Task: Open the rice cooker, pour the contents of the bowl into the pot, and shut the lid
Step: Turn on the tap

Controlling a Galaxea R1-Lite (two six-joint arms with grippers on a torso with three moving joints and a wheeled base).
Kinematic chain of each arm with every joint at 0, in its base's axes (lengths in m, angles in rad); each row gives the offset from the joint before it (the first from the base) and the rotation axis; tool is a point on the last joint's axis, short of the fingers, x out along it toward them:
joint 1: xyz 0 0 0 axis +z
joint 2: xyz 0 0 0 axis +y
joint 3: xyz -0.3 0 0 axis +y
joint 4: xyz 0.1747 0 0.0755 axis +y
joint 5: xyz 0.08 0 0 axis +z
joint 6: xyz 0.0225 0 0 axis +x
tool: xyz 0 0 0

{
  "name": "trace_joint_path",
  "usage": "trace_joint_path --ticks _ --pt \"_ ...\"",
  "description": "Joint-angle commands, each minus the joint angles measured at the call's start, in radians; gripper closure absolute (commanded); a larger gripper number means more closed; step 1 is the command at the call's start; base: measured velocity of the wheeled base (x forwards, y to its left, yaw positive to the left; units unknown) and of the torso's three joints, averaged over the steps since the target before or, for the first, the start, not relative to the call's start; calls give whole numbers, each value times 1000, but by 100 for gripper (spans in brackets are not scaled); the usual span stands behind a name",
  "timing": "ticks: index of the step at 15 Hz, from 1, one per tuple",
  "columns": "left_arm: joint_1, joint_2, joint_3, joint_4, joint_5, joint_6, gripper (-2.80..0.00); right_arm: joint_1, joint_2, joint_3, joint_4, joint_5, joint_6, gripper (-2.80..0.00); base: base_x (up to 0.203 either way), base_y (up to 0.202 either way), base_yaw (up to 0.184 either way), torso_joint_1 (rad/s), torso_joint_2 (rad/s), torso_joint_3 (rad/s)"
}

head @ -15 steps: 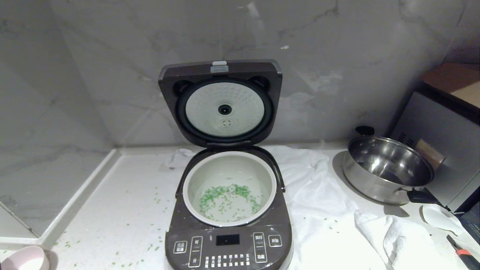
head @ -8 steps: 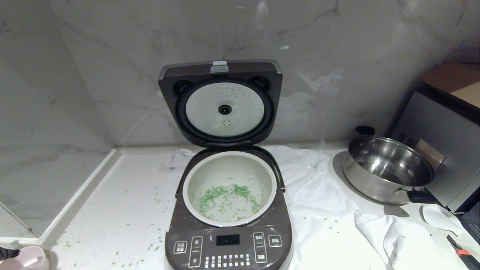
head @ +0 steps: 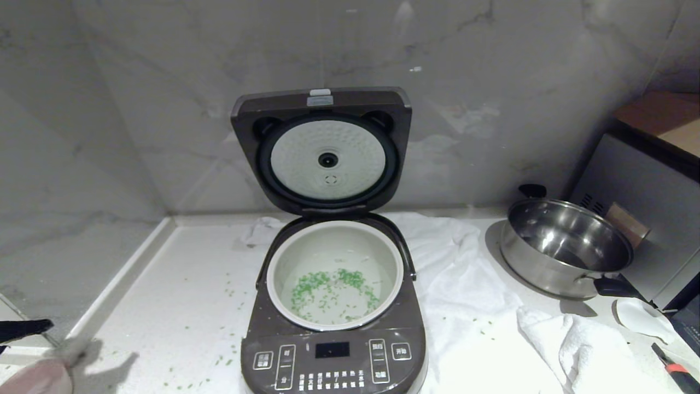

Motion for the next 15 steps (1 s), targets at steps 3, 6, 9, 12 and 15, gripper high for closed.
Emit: trace_joint_path --ticks 3,6,9,12,15 --pt "-218 -258 110 55 -33 10 -280 0 0 0 1 -3 11 0 0 0 0 0 0 0" --pt "-405 -410 137 156 -47 -5 -280 0 0 0 1 -3 10 0 0 0 0 0 0 0" --pt "-571 -475 82 177 -49 -170 -280 0 0 0 1 -3 10 0 0 0 0 0 0 0" --pt "-650 -487 37 16 -36 -334 0 0 0 0 1 -3 10 0 0 0 0 0 0 0" --pt "-661 -530 90 -195 34 -380 0 0 0 0 1 -3 10 0 0 0 0 0 0 0"
